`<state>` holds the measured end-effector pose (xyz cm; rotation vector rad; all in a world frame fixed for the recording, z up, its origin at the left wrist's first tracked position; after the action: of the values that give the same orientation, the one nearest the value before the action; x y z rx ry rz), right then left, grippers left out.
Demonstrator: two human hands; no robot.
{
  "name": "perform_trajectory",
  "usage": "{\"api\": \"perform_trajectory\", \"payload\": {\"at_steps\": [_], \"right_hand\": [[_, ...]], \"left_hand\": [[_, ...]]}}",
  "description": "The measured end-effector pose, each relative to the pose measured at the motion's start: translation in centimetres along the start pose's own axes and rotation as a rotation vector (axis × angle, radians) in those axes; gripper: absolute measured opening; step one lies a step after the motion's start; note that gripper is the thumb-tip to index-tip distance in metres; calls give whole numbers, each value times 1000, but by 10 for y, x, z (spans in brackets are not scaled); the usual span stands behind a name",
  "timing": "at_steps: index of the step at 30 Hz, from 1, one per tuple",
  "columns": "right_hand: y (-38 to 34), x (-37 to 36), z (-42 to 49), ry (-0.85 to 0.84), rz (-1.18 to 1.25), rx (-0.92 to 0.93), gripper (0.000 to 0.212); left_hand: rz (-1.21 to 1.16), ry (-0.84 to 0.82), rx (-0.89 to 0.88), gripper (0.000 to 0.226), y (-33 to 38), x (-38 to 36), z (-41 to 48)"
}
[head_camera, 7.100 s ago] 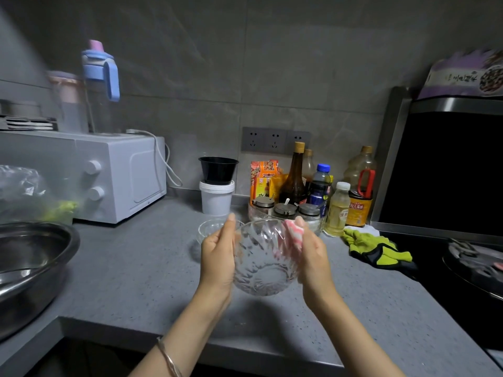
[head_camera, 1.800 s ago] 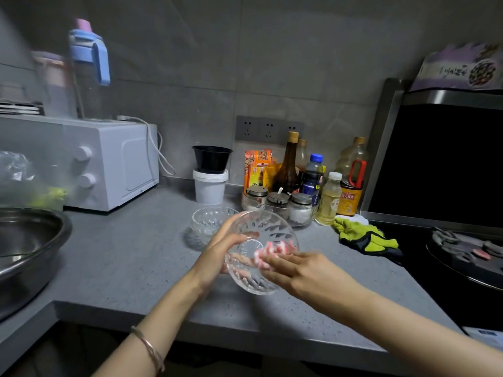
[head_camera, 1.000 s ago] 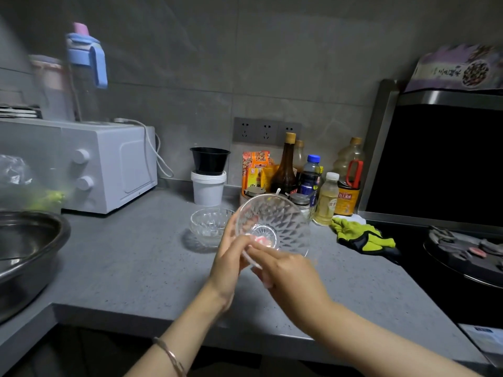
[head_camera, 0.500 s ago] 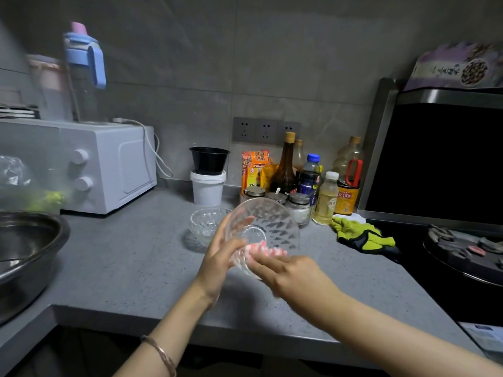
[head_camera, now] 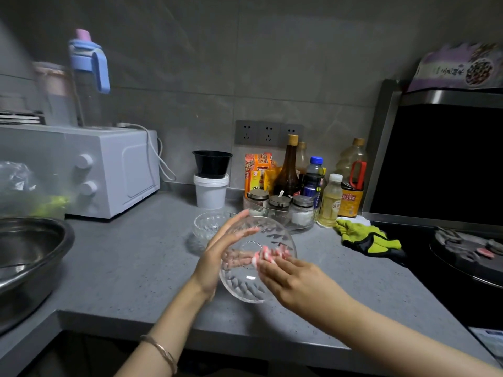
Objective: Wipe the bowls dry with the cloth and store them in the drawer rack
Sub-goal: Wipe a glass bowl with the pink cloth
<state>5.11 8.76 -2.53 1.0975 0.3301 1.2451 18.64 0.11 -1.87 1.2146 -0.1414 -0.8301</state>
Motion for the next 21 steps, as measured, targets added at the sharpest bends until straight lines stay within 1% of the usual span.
{"api": "perform_trajectory", "payload": {"at_steps": [3, 6, 7, 9, 10, 11, 12, 13, 15, 16, 17, 18, 19, 20, 21], "right_hand": [[-8, 3, 5, 41, 18, -101, 46], [-13, 6, 12, 3, 115, -202, 36], [-15, 5, 15, -29, 169, -250, 35], [-19, 2, 20, -101, 287, -352, 64], [-19, 2, 20, -105, 318, -349, 69], [-18, 3, 18, -86, 332, -282, 62], [-15, 5, 14, -75, 327, -178, 52], [-8, 6, 10, -82, 287, -80, 46], [9, 3, 0, -110, 161, 60, 39], [16, 2, -4, -130, 118, 84, 42], [20, 1, -6, -151, 96, 82, 51], [21, 0, -6, -164, 80, 59, 54], [17, -1, -5, -139, 53, 38, 47], [12, 0, -3, -88, 38, 17, 36], [8, 4, 1, -52, 44, -29, 31]], "left_hand": [[-160, 59, -13, 59, -4, -1, -5], [-251, 107, -24, 73, -19, -7, -9], [-288, 144, -18, 71, -25, -12, -9], [-350, 199, -8, 54, -36, -21, -9], [-365, 207, -17, 45, -38, -22, -7], [-375, 205, -26, 38, -37, -21, -6], [-372, 197, -29, 34, -34, -18, -4], [-340, 177, -23, 33, -29, -13, -2], [-181, 88, 17, 33, -18, -3, 2], [-90, 40, 51, 38, -13, 0, 3], [-32, 5, 85, 43, -10, 1, 4], [-11, -7, 101, 47, -9, 0, 5], [-23, 0, 86, 50, -7, -2, 3], [-48, 19, 49, 53, -8, -3, 2], [-84, 38, 8, 58, -8, -5, 0]]}}
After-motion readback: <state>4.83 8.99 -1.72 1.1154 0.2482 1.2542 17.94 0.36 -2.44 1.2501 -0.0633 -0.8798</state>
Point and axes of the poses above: each hand's wrist, its own z-axis towards the middle knuckle, its own x-axis out of the back of the hand, y = z × x, the point moved 3 cm from there along z, towards the middle knuckle, and after that the axes turned 15 degrees about -z, right-handed, at the moved point
